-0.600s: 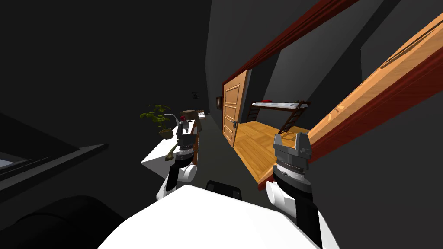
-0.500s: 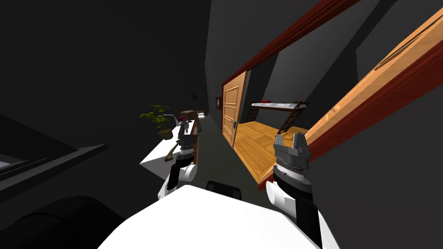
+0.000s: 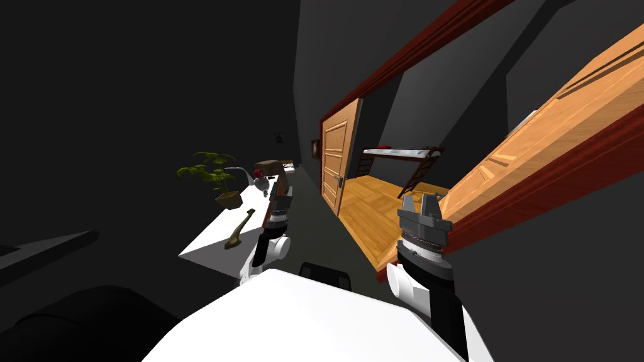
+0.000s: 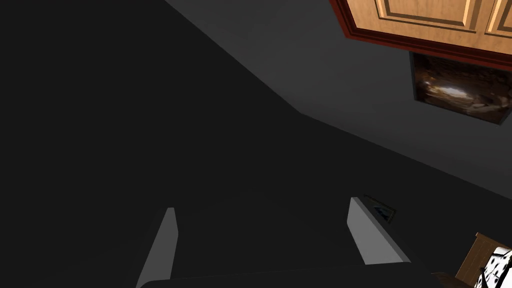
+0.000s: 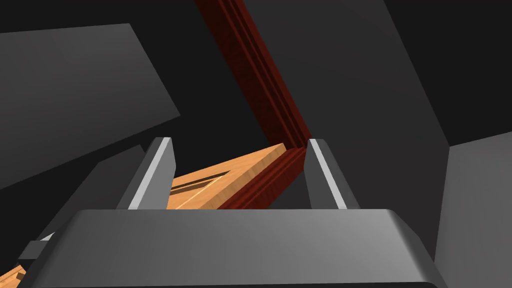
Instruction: Push the door open
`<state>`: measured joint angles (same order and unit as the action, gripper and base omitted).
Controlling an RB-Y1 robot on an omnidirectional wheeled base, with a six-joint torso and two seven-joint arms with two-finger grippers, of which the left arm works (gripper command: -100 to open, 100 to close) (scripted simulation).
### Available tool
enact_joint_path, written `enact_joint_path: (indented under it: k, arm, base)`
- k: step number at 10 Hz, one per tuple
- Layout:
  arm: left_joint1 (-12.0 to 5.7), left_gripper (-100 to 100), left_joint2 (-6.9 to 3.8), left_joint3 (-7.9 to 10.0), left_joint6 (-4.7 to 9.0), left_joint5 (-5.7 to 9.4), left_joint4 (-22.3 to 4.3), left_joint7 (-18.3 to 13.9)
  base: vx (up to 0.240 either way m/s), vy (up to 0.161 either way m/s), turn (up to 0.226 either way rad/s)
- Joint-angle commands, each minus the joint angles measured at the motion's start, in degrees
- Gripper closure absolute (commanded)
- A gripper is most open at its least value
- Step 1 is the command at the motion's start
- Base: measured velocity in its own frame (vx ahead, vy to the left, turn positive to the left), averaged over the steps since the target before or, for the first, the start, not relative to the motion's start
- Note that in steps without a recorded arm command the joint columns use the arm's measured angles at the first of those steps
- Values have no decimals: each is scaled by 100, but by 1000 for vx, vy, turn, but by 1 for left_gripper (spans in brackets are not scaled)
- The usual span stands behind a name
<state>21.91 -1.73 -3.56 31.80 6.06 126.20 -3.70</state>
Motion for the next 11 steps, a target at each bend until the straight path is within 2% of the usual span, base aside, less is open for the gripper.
enact_joint_path:
  k: [1,5,6,11]
  arm:
    - [-84,-100,-52,-21,17,-3,-190,-24]
    - [-377,-100,-137,-101,-9,-34,-694,-56]
    - [-503,-100,-170,-135,-20,-47,-911,-70]
    - [-865,-100,-243,-234,-53,-84,-1534,-110]
  base:
    - [115,33,-56]
    - [108,47,-75]
    - [124,69,-98]
    - [98,51,-82]
